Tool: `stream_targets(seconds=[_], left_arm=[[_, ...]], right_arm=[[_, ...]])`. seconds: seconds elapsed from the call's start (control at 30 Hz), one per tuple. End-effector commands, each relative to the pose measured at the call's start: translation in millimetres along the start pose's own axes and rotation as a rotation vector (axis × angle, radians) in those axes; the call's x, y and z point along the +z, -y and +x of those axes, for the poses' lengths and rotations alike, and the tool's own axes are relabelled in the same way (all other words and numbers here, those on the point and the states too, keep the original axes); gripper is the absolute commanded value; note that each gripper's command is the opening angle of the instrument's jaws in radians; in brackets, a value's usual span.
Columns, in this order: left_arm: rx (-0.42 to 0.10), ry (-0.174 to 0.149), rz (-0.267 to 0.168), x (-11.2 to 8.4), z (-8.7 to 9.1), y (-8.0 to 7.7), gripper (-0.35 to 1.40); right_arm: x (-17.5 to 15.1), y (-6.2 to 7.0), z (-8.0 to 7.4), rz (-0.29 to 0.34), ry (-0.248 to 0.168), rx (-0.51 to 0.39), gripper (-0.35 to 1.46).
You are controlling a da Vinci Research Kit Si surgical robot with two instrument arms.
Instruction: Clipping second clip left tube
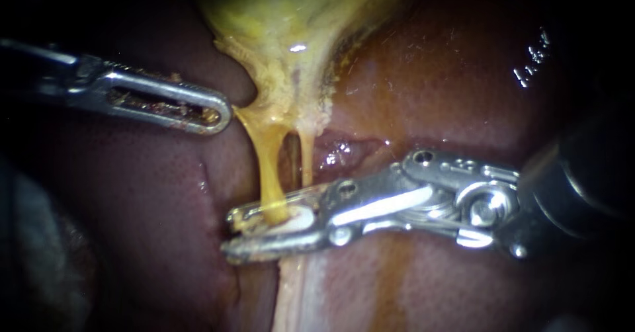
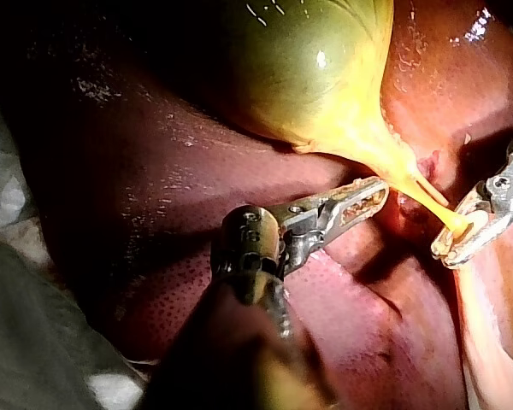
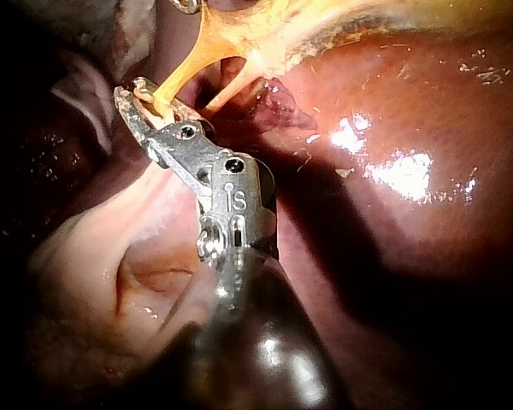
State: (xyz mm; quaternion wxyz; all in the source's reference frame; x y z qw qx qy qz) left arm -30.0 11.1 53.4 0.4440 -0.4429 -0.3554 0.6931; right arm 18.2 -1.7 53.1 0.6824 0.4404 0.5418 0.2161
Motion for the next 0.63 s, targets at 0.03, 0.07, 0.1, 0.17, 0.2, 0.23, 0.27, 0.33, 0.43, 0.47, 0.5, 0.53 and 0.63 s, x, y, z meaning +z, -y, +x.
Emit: stream_targets(seconds=[0.03, 0.07, 0.1, 0.17, 0.2, 0.23, 0.27, 0.33, 0.43, 0.47, 0.5, 0.53, 0.63], left_arm=[[0.000, 0.000, 0.000, 0.0, 0.0, 0.0, -0.35], [0.000, 0.000, 0.000, 0.0, 0.0, 0.0, -0.35], [0.000, 0.000, 0.000, 0.0, 0.0, 0.0, -0.35], [0.000, 0.000, 0.000, 0.0, 0.0, 0.0, -0.35], [0.000, 0.000, 0.000, 0.0, 0.0, 0.0, -0.35], [0.000, 0.000, 0.000, 0.0, 0.0, 0.1, -0.35], [0.000, 0.000, 0.000, 0.0, 0.0, 0.1, -0.35], [0.000, 0.000, 0.000, 0.0, 0.0, 0.1, -0.35], [0.000, 0.001, -0.001, 0.0, 0.1, 0.2, -0.35], [0.000, 0.001, -0.001, 0.0, 0.1, 0.3, -0.35], [0.000, 0.001, -0.001, 0.0, 0.1, 0.3, -0.35], [0.000, 0.001, -0.001, 0.0, 0.1, 0.3, -0.35], [0.000, 0.001, -0.001, 0.0, 0.1, 0.3, -0.35]], right_arm=[[0.1, 0.1, 0.0, 0.003, 0.001, 0.017, -0.26], [0.1, 0.1, 0.0, 0.007, 0.004, 0.029, -0.35], [0.0, 0.1, 0.0, 0.012, 0.007, 0.046, -0.35], [-0.1, 0.0, -0.1, 0.030, 0.020, 0.097, -0.35], [-0.2, 0.0, -0.1, 0.040, 0.026, 0.107, -0.35], [-0.2, 0.1, -0.2, 0.050, 0.034, 0.104, -0.35], [-0.1, 0.1, -0.3, 0.056, 0.042, 0.102, -0.35], [-0.1, 0.0, -0.5, 0.069, 0.056, 0.099, -0.35], [0.0, -0.1, -0.6, 0.071, 0.058, 0.105, -0.35], [0.0, -0.1, -0.6, 0.060, 0.050, 0.104, -0.35], [0.0, -0.1, -0.6, 0.049, 0.043, 0.104, -0.35], [0.0, -0.1, -0.6, 0.048, 0.042, 0.110, -0.35], [0.0, -0.3, -0.6, 0.047, 0.042, 0.110, -0.35]])
